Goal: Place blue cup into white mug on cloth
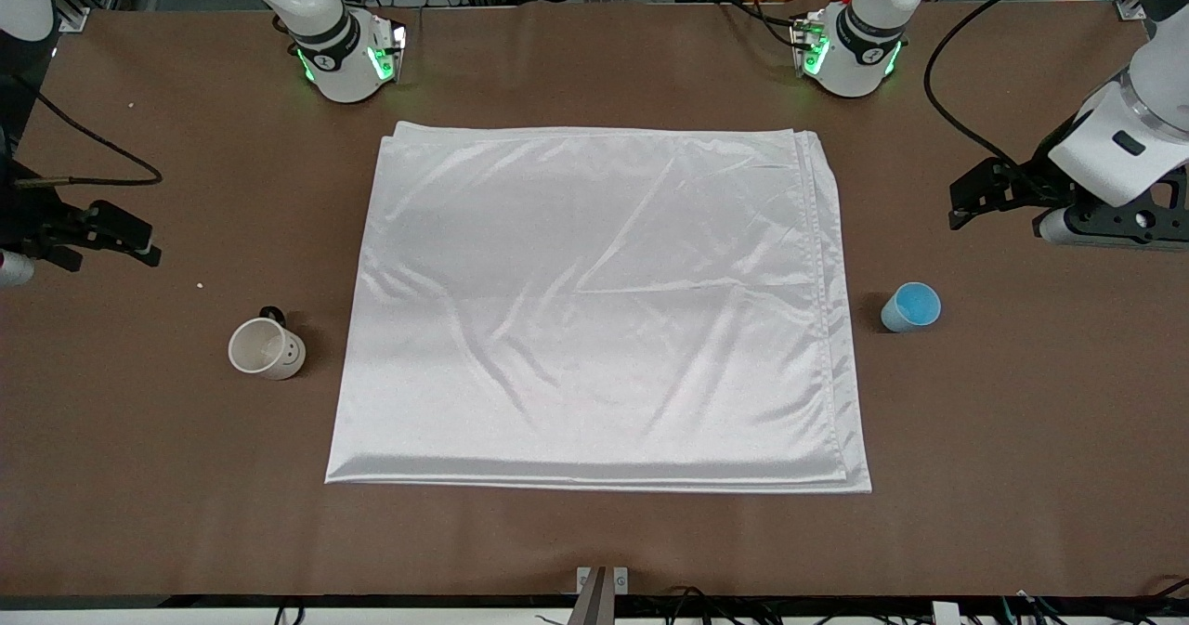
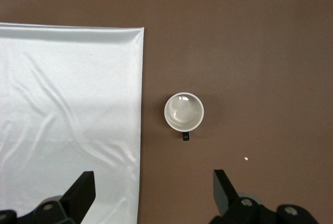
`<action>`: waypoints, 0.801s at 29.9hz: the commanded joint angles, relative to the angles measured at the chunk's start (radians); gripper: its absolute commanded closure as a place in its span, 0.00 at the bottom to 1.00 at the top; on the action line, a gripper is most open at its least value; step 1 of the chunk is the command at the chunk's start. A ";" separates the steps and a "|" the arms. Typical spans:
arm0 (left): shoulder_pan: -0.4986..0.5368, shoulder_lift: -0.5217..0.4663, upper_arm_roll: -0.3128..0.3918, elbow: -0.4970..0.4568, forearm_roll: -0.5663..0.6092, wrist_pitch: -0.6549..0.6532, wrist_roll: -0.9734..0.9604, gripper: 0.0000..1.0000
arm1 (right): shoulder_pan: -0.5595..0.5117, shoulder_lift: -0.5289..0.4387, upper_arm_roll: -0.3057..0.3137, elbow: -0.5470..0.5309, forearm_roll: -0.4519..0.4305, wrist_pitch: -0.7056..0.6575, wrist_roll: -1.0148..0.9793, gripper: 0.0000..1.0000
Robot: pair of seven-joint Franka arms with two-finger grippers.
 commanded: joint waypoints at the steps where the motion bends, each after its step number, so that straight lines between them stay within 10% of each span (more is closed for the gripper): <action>1: 0.001 0.004 -0.002 0.011 0.021 -0.002 0.017 0.00 | 0.003 -0.031 0.002 -0.031 -0.014 -0.006 0.021 0.00; 24: -0.001 0.004 -0.001 0.009 0.028 0.000 0.018 0.00 | 0.000 -0.054 0.000 -0.054 -0.020 0.004 0.018 0.00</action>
